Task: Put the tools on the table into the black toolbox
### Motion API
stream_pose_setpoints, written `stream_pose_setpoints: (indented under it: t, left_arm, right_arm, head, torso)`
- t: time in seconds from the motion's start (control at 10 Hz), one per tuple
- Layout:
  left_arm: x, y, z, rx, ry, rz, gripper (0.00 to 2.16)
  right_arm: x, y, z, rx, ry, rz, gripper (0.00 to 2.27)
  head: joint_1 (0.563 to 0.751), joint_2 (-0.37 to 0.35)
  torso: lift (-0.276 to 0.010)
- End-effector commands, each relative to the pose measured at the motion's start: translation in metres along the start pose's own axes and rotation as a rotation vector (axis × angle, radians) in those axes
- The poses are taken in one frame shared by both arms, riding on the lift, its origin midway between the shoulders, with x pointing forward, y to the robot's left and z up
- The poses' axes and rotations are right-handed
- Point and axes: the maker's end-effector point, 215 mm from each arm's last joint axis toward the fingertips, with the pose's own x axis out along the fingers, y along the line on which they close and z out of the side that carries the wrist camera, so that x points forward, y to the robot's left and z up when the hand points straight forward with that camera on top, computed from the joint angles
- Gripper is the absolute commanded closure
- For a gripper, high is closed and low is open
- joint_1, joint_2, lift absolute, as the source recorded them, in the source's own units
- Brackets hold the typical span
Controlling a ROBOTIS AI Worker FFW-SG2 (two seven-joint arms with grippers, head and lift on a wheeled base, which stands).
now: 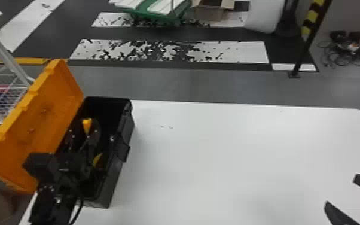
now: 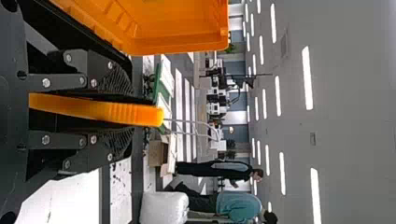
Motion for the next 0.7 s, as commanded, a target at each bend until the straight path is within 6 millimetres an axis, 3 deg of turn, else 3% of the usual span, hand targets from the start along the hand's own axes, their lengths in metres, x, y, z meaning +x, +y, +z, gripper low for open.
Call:
stream_pose_setpoints:
  t: [0.0,0.4,0.6]
  left_arm:
    - [-0.001,0.001,0.008,0.000,-0.018,0.001,0.02]
    - [-0.032,-0.007,0.051,-0.012,-0.137,-0.009,0.03]
    - [-0.051,-0.020,0.050,-0.043,-0.141,-0.018,0.04]
  right_arm:
    - [0.000,0.000,-0.002,0.001,-0.002,-0.001,0.08]
    - [-0.006,-0.005,0.003,-0.013,-0.031,-0.014,0.08]
    - [-0.013,-0.010,0.001,-0.021,-0.064,-0.033,0.08]
  head:
    - [0.695,0.099]
    - [0.695,0.091]
    - [0.695,0.070]
  torso:
    - [-0.039]
    - [-0.039]
    - [-0.039]
